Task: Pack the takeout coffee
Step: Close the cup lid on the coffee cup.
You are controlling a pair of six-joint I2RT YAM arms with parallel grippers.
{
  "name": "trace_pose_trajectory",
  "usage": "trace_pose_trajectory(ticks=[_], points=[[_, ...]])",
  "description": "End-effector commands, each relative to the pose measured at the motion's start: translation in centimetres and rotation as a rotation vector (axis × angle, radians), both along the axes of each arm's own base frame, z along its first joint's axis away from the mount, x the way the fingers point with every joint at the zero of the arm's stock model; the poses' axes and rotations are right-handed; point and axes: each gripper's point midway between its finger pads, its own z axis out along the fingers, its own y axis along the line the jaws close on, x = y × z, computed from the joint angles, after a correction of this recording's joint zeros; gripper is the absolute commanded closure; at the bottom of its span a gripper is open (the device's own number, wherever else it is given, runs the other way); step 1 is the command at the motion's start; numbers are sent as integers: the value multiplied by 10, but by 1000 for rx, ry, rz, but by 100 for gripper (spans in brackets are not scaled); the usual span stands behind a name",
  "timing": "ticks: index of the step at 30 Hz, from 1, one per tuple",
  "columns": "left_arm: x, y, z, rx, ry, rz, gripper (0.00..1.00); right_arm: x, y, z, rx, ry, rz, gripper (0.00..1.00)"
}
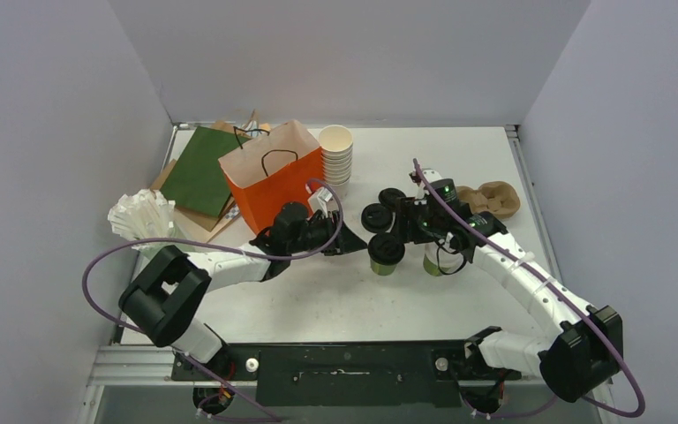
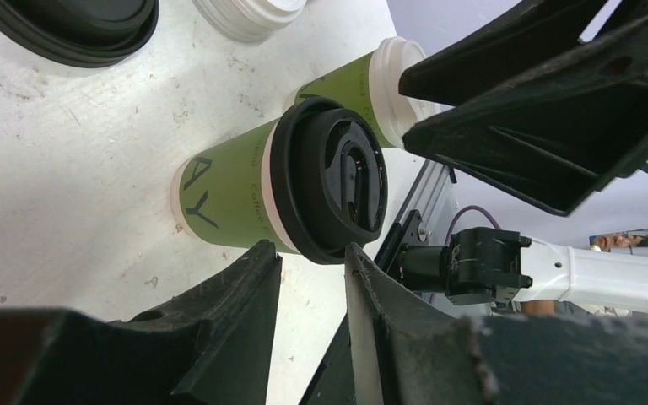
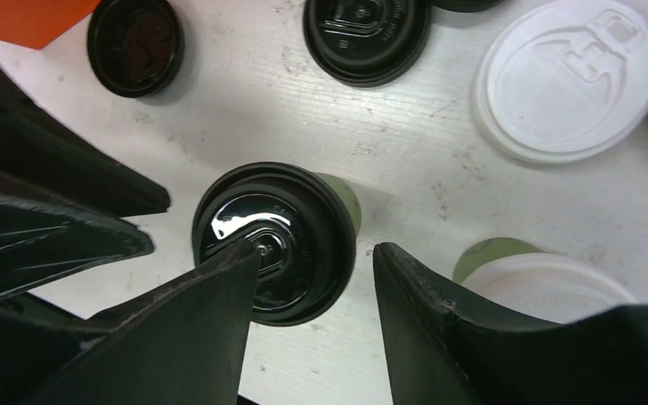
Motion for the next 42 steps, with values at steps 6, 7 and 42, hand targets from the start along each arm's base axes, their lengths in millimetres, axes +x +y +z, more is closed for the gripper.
trace_pose_trajectory(ticks=[6, 7, 42], points=[[5, -11, 8, -54, -29, -28, 69, 0, 20, 10, 95, -19, 90, 49], [6, -12, 6, -50, -26, -30, 70, 1, 18, 8, 84, -15, 90, 49], [10, -25, 9, -68, -35, -60, 65, -6, 23, -19, -8, 40, 124, 52]])
